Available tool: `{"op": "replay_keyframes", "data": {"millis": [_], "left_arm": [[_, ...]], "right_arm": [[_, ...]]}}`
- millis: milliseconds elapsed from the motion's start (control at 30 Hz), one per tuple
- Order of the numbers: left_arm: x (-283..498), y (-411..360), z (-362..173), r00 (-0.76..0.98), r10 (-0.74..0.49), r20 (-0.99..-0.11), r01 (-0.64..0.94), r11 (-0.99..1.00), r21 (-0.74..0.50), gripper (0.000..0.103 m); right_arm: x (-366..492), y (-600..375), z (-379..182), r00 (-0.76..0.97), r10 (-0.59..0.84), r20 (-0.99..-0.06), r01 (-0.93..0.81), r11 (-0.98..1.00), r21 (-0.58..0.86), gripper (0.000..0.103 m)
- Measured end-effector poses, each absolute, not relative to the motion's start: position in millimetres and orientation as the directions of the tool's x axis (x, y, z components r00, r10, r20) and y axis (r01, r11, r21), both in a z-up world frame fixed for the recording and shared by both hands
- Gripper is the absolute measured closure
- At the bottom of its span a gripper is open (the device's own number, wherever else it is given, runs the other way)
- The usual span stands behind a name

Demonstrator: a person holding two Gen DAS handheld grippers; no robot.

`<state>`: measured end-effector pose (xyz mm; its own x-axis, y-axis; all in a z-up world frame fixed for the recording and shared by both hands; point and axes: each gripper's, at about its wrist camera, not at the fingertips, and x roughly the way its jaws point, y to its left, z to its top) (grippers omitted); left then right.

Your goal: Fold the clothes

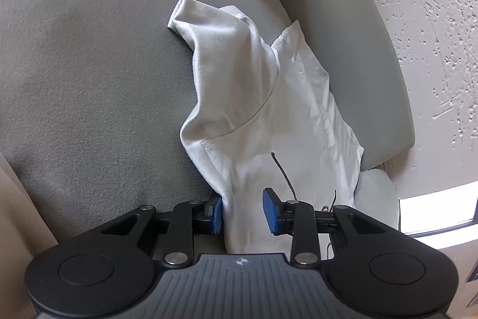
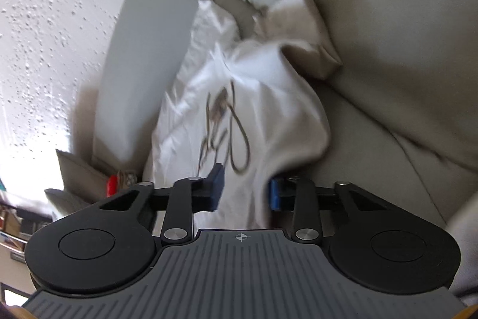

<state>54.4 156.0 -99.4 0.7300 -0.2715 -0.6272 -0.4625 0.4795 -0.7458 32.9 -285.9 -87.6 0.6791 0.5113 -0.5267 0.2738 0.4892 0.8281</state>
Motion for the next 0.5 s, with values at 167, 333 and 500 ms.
{"op": "replay_keyframes", "data": {"millis": [167, 333, 500], "left_arm": [[53.3, 155.1, -98.7, 0.732, -0.273, -0.625, -0.453, 0.490, -0.745, 0.072], [51.3, 157.8, -101.2, 0.732, -0.269, -0.626, -0.468, 0.469, -0.749, 0.097], [40.6, 155.1, -89.5, 0.738, -0.186, -0.649, -0.490, 0.514, -0.704, 0.102]], "right_arm": [[23.9, -286.1, -88.3, 0.627, 0.578, -0.522, 0.235, 0.499, 0.834, 0.068], [34.3, -279.4, -91.9, 0.649, 0.530, -0.546, 0.239, 0.540, 0.807, 0.101], [35.0, -269.5, -76.6, 0.645, 0.459, -0.611, 0.248, 0.630, 0.736, 0.102]]}}
